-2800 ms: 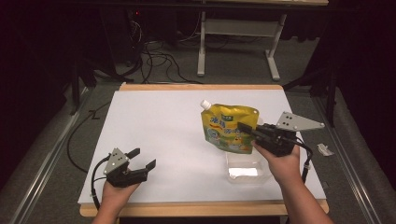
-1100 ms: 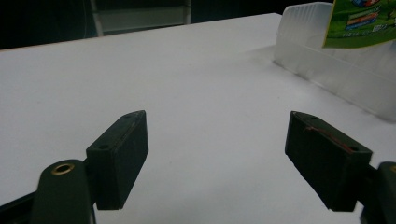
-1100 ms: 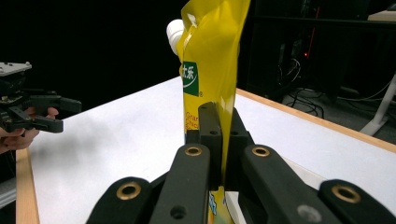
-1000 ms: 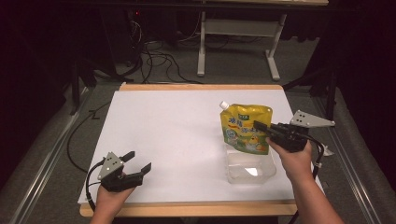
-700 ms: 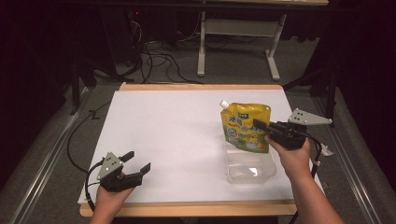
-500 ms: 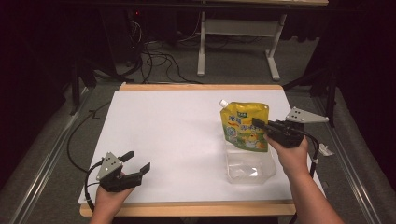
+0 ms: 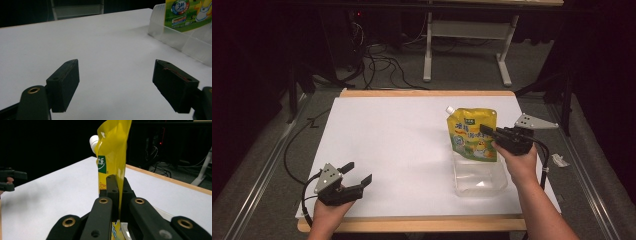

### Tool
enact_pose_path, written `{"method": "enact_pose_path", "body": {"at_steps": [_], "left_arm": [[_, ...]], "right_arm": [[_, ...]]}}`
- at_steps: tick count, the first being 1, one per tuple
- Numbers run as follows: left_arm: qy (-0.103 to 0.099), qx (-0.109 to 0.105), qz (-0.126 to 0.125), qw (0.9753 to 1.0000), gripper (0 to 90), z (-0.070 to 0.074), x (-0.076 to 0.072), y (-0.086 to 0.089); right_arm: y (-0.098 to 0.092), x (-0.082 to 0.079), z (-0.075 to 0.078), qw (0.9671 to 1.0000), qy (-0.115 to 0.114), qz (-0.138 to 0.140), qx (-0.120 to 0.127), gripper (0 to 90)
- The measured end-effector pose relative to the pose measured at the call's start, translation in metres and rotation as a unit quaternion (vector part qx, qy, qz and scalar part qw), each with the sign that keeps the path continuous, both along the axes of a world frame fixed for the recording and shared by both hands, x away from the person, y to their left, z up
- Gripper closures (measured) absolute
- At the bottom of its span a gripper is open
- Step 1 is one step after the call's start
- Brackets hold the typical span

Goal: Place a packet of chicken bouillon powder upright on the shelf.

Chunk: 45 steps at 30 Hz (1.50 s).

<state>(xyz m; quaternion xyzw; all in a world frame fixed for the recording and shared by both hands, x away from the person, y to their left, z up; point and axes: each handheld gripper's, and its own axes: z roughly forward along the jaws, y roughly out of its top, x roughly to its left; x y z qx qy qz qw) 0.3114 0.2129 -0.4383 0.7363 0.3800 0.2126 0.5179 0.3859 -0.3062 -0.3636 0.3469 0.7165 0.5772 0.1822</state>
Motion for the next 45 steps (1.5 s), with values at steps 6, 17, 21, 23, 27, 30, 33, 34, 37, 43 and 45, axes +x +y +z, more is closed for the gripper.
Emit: {"method": "enact_pose_path", "body": {"at_steps": [6,17,21,23,27,30,33,34,37,43,45], "left_arm": [[-0.001,0.001,-0.001,1.0000,22.0,0.000,0.000,-0.001],[0.000,0.002,-0.002,1.0000,22.0,0.000,-0.001,-0.002],[0.002,0.004,-0.004,1.0000,22.0,-0.001,-0.001,-0.002],[0.004,0.003,-0.004,1.0000,22.1,-0.002,0.000,-0.003],[0.006,0.004,-0.007,0.9999,22.1,-0.003,0.001,-0.005],[0.007,0.004,-0.009,0.9999,22.0,-0.003,0.000,-0.006],[0.006,0.007,-0.011,0.9999,22.1,-0.002,0.000,-0.007],[0.006,0.009,-0.012,0.9999,22.0,-0.002,-0.001,-0.007],[0.007,0.008,-0.013,0.9999,22.0,-0.002,-0.001,-0.008],[0.004,0.011,-0.023,0.9997,22.0,-0.001,-0.003,-0.013],[0.004,0.010,-0.025,0.9996,22.0,-0.001,-0.002,-0.015]], "right_arm": [[-0.005,0.000,-0.010,0.9999,0.007,-0.006,0.009,90.0],[-0.015,-0.002,-0.020,0.9996,0.007,-0.018,0.019,90.0],[-0.020,-0.007,-0.024,0.9996,0.011,-0.022,0.010,90.0],[-0.023,-0.012,-0.027,0.9996,0.014,-0.025,0.007,90.0],[-0.030,-0.019,-0.034,0.9994,0.020,-0.029,0.004,90.0],[-0.030,-0.023,-0.037,0.9994,0.018,-0.029,-0.001,89.9],[-0.027,-0.024,-0.036,0.9989,0.015,-0.038,-0.021,83.4],[-0.026,-0.024,-0.036,0.9986,0.016,-0.043,-0.028,79.3],[-0.025,-0.026,-0.036,0.9978,0.019,-0.056,-0.029,61.5],[-0.028,-0.043,-0.024,0.9927,0.015,-0.113,-0.038,24.4],[-0.030,-0.052,-0.019,0.9916,0.011,-0.121,-0.045,17.5]]}}
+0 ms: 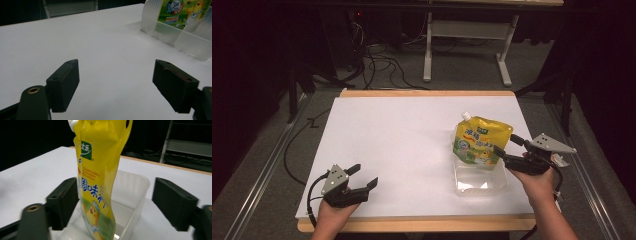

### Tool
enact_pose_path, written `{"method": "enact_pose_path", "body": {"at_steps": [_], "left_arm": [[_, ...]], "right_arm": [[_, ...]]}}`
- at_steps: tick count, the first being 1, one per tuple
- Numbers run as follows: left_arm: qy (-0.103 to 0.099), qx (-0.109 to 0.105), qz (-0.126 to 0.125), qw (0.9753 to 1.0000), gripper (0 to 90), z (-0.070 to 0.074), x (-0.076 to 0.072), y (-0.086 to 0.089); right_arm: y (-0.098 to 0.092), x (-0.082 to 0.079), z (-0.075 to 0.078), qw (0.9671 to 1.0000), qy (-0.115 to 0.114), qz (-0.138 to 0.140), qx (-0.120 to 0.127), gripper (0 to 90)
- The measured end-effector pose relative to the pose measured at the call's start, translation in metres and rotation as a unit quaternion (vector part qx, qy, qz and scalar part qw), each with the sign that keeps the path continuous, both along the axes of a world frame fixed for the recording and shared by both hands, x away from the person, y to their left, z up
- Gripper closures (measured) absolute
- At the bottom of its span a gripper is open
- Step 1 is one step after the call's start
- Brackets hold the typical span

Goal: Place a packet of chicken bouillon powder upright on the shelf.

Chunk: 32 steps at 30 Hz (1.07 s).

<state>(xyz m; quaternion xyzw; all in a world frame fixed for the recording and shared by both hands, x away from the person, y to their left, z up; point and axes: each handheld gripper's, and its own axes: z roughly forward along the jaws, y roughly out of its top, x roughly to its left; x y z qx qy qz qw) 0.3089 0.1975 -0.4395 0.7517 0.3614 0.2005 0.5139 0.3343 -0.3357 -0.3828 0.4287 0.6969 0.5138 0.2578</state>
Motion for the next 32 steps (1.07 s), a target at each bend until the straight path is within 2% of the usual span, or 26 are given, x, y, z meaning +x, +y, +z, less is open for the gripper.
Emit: {"method": "enact_pose_path", "body": {"at_steps": [3,4,5,8,12,15,19,21,23,24,25,26,27,30,32], "left_arm": [[-0.002,0.002,-0.006,1.0000,21.7,0.001,-0.001,-0.004],[-0.002,0.002,-0.006,1.0000,21.6,0.001,-0.001,-0.004],[-0.003,0.002,-0.007,1.0000,21.6,0.002,-0.002,-0.005],[-0.002,-0.001,-0.011,0.9999,21.5,0.002,-0.003,-0.006],[0.001,-0.002,-0.019,0.9998,21.1,0.003,-0.004,-0.010],[0.003,0.006,-0.026,0.9996,21.0,0.002,-0.004,-0.013],[0.002,0.012,-0.030,0.9995,21.0,0.002,-0.004,-0.014],[0.007,0.011,-0.030,0.9995,20.4,0.000,-0.003,-0.013],[0.016,0.008,-0.028,0.9995,19.8,-0.001,-0.002,-0.012],[0.017,0.007,-0.027,0.9995,19.6,0.000,-0.002,-0.011],[0.018,0.004,-0.027,0.9995,19.4,0.000,-0.001,-0.011],[0.018,0.003,-0.026,0.9995,19.3,0.000,-0.001,-0.010],[0.019,0.003,-0.025,0.9995,19.1,0.000,-0.001,-0.009],[0.028,-0.004,-0.020,0.9994,17.9,0.000,0.001,-0.009],[0.035,-0.006,-0.024,0.9991,16.7,0.000,0.001,-0.013]], "right_arm": [[0.001,-0.015,0.008,0.9999,-0.007,-0.004,-0.009,14.2],[0.001,-0.015,0.008,0.9999,-0.007,-0.004,-0.009,14.2],[0.005,-0.027,0.014,0.9997,-0.017,0.001,-0.015,12.8],[0.014,-0.041,0.022,0.9994,-0.025,0.022,-0.013,12.0],[0.037,-0.052,0.029,0.9975,-0.027,0.064,-0.009,11.1],[0.061,-0.051,0.028,0.9949,-0.022,0.097,-0.010,10.1],[0.096,-0.042,0.021,0.9915,-0.009,0.129,-0.009,11.3],[0.110,-0.037,0.012,0.9890,0.005,0.148,-0.007,13.1],[0.121,-0.035,-0.002,0.9883,0.013,0.152,-0.001,14.0],[0.125,-0.035,-0.008,0.9875,0.021,0.156,0.001,13.9],[0.129,-0.036,-0.013,0.9858,0.031,0.165,-0.009,12.9],[0.132,-0.038,-0.015,0.9855,0.031,0.165,-0.027,12.9],[0.132,-0.040,-0.016,0.9851,0.025,0.167,-0.034,13.4],[0.128,-0.043,-0.014,0.9851,0.029,0.169,-0.017,13.3],[0.123,-0.044,-0.011,0.9856,0.025,0.166,-0.017,12.3]]}}
